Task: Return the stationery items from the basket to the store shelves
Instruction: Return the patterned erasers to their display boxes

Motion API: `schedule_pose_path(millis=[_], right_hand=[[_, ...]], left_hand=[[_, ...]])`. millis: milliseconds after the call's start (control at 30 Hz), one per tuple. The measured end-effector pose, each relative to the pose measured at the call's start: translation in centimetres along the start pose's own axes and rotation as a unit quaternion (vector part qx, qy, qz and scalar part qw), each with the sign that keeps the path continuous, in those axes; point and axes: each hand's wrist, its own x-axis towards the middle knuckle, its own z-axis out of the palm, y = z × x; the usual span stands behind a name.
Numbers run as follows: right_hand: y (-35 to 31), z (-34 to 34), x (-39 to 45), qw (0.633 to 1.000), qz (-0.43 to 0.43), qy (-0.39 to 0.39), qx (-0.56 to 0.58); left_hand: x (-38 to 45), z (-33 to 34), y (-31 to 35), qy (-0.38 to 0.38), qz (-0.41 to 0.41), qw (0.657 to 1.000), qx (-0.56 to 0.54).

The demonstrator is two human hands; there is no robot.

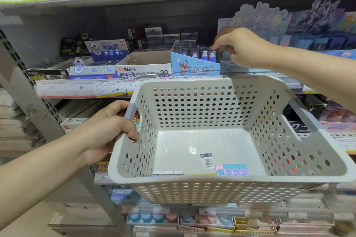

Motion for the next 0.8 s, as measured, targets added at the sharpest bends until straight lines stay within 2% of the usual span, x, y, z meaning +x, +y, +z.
schedule_pose_path(millis=[233, 300, 367, 433, 467, 533, 633, 700, 800], right_hand=[[-0.1, -0.3, 0.1, 1.000, -0.008, -0.016, -0.019], [-0.4, -0.6, -0.3, 0.998, -0.029, 0.039, -0.045], [-1.4, -0.8, -1.5, 0.988, -0.085, 0.119, -0.047], [-3.2, -0.8, -3.5, 0.982, -0.151, 0.109, -0.021], [-4.1, -0.4, -4.7, 0.983, -0.172, 0.062, -0.018], [-6.1, 1.2, -6.8, 0.977, -0.177, -0.112, -0.047], [-7.0, 5.0, -9.1, 0.916, -0.134, -0.371, -0.067], [-6.6, 7.5, -9.9, 0.871, -0.082, -0.480, -0.066], [-6.4, 9.4, -10.5, 0.818, -0.017, -0.572, -0.058]], left_hand=[[-0.3, 0.1, -0.2, 0.011, 0.001, 1.000, -0.008], [-0.3, 0.1, -0.2, 0.011, 0.001, 1.000, -0.008], [-0.4, 0.1, -0.3, 0.010, 0.000, 1.000, -0.010], [-0.4, 0.1, -0.3, 0.011, -0.002, 1.000, -0.014], [-0.4, 0.1, -0.3, 0.009, -0.003, 1.000, -0.016], [-0.4, 0.2, -0.2, 0.006, -0.003, 1.000, -0.016], [-0.3, 0.3, -0.2, 0.006, 0.003, 1.000, -0.013], [-0.4, 0.4, -0.3, 0.002, 0.008, 1.000, -0.013], [-0.6, 0.5, -0.2, -0.008, 0.009, 1.000, -0.009]])
